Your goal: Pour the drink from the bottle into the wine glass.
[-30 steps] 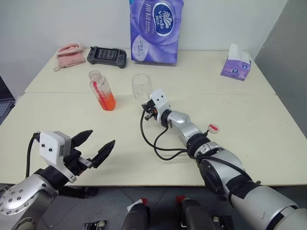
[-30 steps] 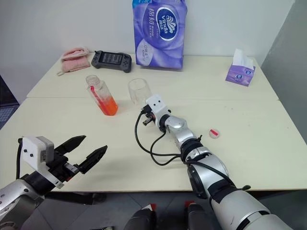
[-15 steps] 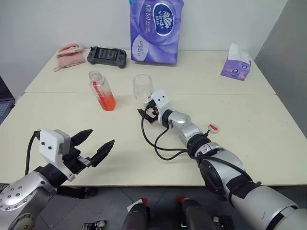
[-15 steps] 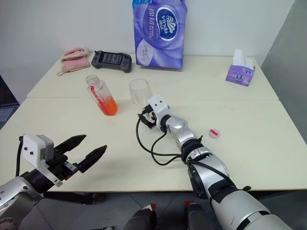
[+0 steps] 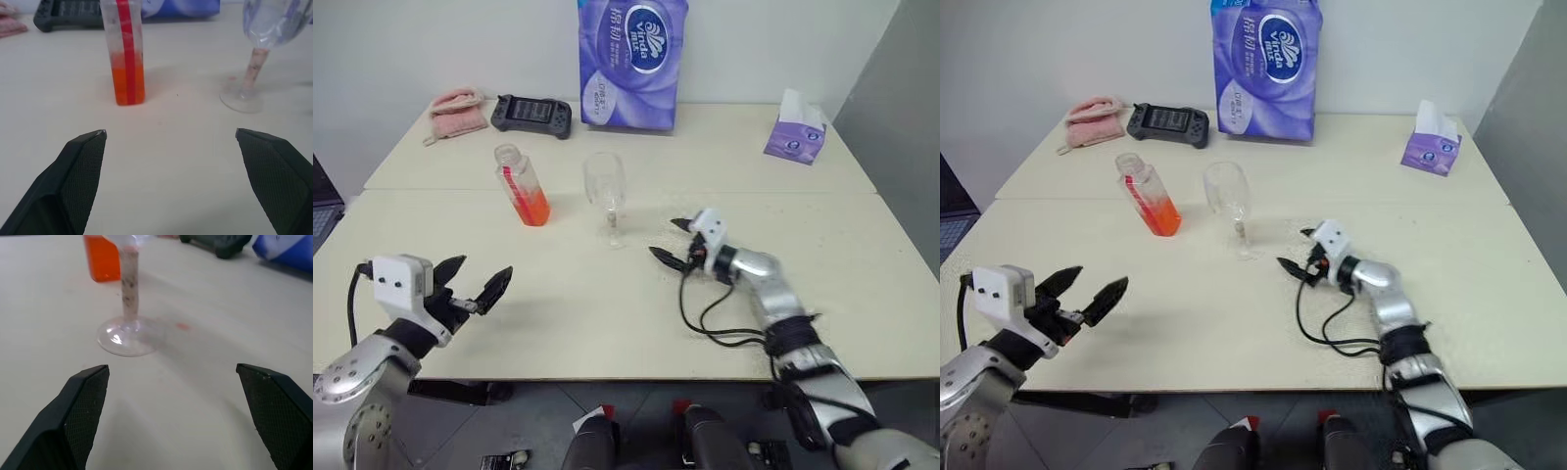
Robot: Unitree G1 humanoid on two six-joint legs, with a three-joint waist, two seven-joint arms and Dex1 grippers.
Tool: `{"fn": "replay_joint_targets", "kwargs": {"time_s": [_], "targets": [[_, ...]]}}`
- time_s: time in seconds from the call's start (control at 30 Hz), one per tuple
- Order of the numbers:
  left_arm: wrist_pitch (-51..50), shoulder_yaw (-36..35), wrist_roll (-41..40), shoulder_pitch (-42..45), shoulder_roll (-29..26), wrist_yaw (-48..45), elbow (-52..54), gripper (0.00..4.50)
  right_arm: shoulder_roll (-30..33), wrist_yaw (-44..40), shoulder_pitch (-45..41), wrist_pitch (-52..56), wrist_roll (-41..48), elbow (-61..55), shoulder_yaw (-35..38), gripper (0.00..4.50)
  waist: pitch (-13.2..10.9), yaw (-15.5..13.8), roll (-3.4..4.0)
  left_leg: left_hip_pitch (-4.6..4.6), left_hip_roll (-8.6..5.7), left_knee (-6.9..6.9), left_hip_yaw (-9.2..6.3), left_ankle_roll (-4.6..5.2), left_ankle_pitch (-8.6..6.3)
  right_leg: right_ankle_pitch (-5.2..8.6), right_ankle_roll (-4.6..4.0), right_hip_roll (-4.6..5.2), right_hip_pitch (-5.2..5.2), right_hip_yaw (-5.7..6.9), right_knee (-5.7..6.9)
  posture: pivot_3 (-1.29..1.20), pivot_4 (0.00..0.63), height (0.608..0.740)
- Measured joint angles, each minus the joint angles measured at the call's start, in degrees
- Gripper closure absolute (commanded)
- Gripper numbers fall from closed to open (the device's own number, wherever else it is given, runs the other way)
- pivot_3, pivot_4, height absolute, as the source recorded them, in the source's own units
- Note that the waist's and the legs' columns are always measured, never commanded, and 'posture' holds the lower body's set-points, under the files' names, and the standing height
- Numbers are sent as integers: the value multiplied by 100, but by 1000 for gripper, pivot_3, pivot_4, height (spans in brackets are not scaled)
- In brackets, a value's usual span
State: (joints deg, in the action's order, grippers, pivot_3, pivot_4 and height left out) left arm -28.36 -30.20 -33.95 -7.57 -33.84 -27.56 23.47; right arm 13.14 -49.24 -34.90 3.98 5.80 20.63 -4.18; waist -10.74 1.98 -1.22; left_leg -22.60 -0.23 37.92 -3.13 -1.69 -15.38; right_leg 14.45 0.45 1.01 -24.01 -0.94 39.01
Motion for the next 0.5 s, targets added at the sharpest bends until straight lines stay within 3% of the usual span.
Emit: {"fn": "replay_joint_targets", "kwargs": {"time_s": [0.23,0.37,0.5], "targets": [[529,376,624,1186,0,146,-1254,0,1301,-965,577,2731,2079,-3568,58,51,1,-36,-2,1,-8,2,-13,1,0,1,1,3,14,11,-8,0,150,740],[907,586,873,1808,1,48,-2136,0,1450,-763,749,3565,2828,-4305,148,51,5,-30,-8,4,-9,3,-12,1,0,1,2,4,18,14,-9,0,150,740],[1266,796,1059,2414,49,-53,-2873,0,1427,-303,825,3822,2994,-4581,217,51,5,-38,-8,2,-10,4,-16,1,0,1,2,4,18,15,-9,0,150,740]]}}
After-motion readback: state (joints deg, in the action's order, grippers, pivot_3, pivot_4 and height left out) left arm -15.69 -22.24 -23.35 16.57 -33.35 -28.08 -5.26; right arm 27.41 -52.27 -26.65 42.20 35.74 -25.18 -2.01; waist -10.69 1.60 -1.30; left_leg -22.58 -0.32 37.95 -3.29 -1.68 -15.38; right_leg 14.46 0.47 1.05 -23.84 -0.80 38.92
